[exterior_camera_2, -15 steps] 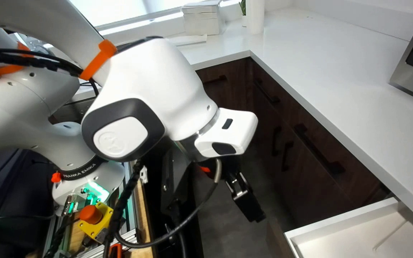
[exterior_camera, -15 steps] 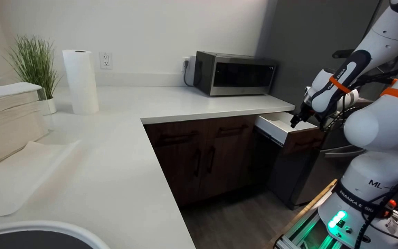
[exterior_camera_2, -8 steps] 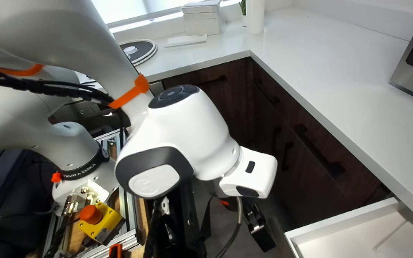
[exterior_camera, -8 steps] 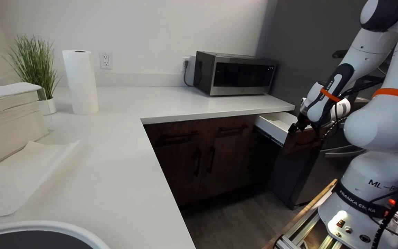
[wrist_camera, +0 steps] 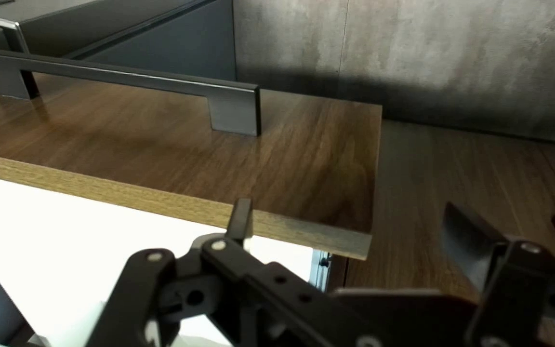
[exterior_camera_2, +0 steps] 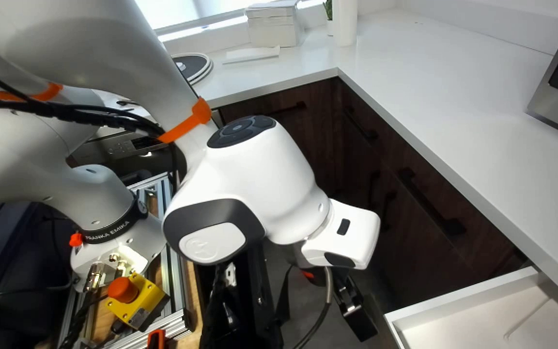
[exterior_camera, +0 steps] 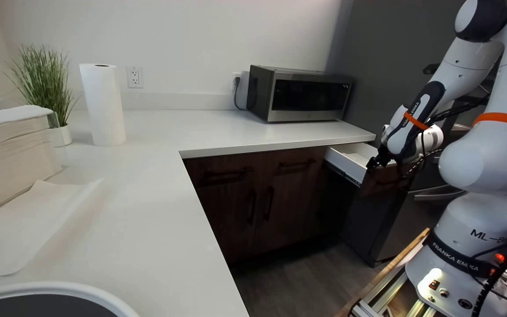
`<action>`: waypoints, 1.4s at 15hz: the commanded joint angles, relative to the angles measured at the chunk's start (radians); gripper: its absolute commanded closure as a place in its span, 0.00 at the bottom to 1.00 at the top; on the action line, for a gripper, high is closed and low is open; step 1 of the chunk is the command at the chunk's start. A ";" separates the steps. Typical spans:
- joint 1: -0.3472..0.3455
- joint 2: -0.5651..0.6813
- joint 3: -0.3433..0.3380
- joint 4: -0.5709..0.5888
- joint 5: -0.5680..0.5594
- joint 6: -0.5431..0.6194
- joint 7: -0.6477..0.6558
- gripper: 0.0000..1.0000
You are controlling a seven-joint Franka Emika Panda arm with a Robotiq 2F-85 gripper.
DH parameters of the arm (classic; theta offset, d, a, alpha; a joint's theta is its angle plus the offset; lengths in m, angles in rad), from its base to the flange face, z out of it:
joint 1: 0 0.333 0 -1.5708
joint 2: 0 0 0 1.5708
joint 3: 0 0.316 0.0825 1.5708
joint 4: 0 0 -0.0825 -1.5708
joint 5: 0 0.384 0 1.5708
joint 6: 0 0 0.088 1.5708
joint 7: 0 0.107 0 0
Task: Close the drawer
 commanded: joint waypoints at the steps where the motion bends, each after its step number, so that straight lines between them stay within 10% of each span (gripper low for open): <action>1: 0.047 0.038 -0.038 0.021 0.127 0.007 -0.081 0.00; 13: 0.042 0.262 -0.066 0.173 0.219 0.126 -0.162 0.96; 21: -0.111 0.398 0.092 0.280 0.153 0.334 -0.123 1.00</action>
